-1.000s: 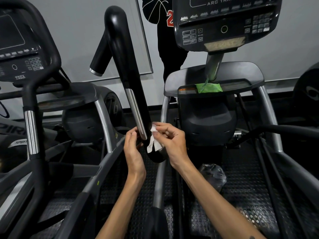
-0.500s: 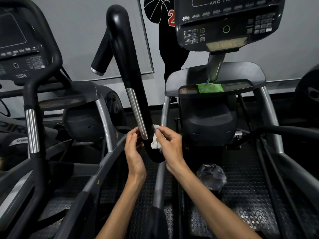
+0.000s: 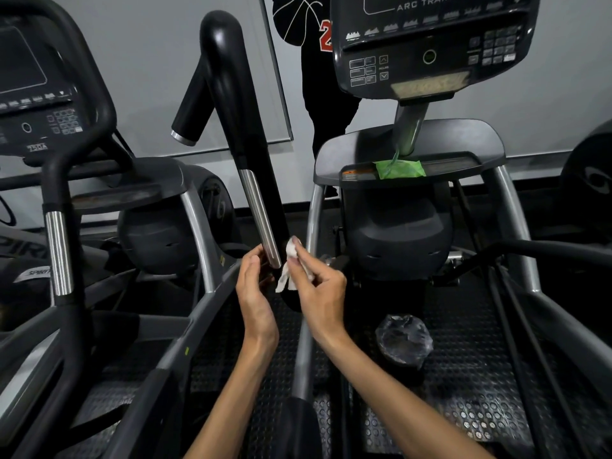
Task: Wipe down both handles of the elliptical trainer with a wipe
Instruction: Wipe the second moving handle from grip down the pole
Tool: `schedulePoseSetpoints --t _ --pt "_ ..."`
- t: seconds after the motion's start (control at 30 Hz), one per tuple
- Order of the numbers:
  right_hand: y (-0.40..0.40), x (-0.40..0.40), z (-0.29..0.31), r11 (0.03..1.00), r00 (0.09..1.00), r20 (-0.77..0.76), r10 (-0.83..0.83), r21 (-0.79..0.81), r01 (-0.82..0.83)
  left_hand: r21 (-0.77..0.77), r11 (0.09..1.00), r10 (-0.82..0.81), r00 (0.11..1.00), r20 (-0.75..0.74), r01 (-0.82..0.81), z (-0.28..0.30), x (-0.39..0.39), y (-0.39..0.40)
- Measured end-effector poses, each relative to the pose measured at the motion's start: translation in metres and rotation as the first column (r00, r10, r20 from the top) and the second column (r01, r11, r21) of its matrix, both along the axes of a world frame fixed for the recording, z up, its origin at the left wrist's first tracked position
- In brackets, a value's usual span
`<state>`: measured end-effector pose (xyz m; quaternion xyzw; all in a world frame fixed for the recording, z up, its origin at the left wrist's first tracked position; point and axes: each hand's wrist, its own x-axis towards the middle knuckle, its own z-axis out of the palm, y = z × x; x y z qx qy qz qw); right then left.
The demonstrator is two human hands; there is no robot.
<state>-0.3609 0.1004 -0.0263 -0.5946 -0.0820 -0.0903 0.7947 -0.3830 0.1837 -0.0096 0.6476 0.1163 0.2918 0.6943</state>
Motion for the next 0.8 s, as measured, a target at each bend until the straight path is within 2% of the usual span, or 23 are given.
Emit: schedulePoseSetpoints --t 0.13,0.27,0.43,0.6,0.73,0.8 --pt "0.004 0.008 0.002 1.000 0.995 -0.100 -0.012 0.001 0.013 0.011 1.000 -0.001 1.000 -0.011 0.001 -0.001 0.000 0.001" --pt "0.002 0.000 0.009 1.000 1.000 0.000 -0.004 -0.008 0.004 0.025 1.000 -0.012 1.000 -0.028 0.013 -0.001 -0.001 0.002" --pt "0.003 0.003 0.006 1.000 0.999 -0.047 0.005 -0.027 -0.006 0.009 1.000 -0.002 0.999 -0.037 0.002 0.000 -0.002 0.001" --pt "0.003 -0.008 0.007 0.994 0.999 0.036 0.004 -0.105 -0.001 0.022 1.000 0.000 0.999 -0.042 0.000 0.000 -0.003 0.000" --pt "0.005 -0.005 0.006 0.983 0.994 -0.085 -0.065 -0.178 0.049 0.019 1.000 0.004 0.999 -0.050 -0.003 0.002 -0.004 -0.002" --pt "0.010 -0.014 0.014 0.977 0.992 -0.054 -0.114 -0.188 0.102 0.025 1.000 0.003 0.999 -0.045 -0.002 0.003 -0.004 -0.003"
